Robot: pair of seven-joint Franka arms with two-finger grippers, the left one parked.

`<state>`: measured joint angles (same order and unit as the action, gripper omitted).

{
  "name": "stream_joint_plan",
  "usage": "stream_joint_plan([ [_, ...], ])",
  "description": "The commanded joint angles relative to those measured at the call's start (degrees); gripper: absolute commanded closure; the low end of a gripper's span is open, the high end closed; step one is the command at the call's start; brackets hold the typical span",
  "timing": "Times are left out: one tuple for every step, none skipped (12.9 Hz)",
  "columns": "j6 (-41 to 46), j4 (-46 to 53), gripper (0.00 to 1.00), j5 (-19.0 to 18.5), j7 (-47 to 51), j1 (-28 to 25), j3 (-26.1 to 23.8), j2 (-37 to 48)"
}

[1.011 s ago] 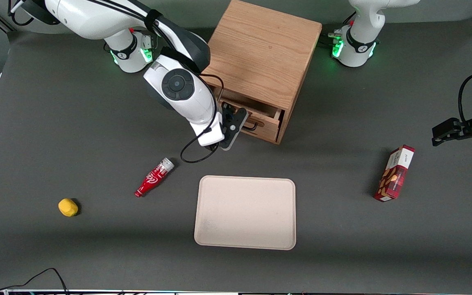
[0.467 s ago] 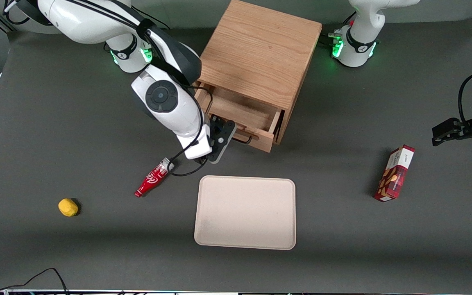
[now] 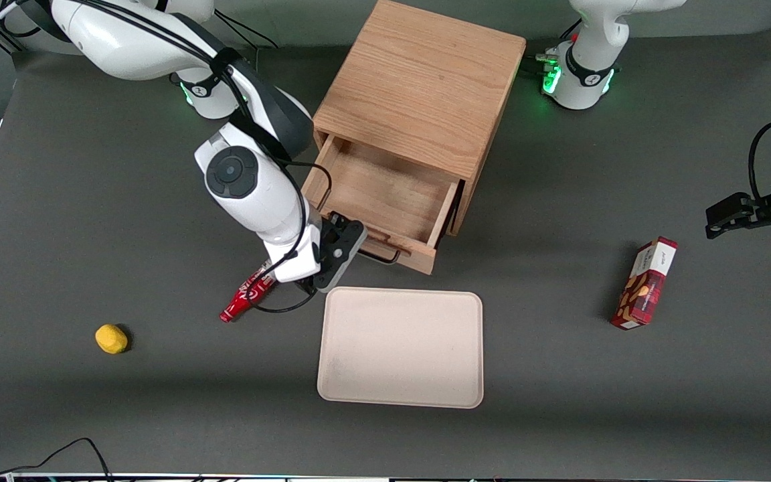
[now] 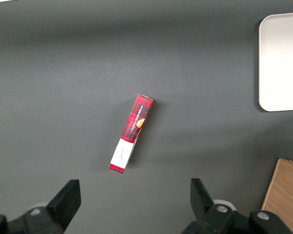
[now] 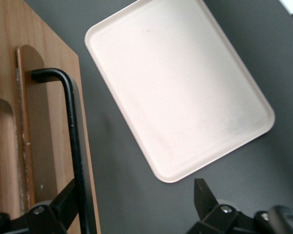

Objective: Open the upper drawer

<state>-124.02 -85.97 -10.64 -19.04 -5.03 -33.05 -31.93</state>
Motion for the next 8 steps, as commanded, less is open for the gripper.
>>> stream_joint_plan([
  [-1.4,2.7,0.0,-1.1,-2.8,-0.7,1.8,-1.2],
  [-1.5,3.3,0.0,-1.1,-2.9,-0.7,2.5,-1.2],
  [-1.5,3.8,0.0,-1.1,-3.1,-0.7,2.9,-1.4],
  [-2.0,4.2,0.0,-1.1,-4.4,-0.5,3.1,-1.6],
  [-2.6,4.5,0.0,-1.0,-4.9,-0.7,3.8,-2.0],
  [-2.9,4.5,0.0,-0.9,-4.9,-0.7,3.9,-2.0],
  [-3.1,4.6,0.0,-0.1,-4.9,-0.5,3.9,-2.1],
  [-3.4,4.6,0.0,1.6,-4.8,-0.5,4.0,-2.1],
])
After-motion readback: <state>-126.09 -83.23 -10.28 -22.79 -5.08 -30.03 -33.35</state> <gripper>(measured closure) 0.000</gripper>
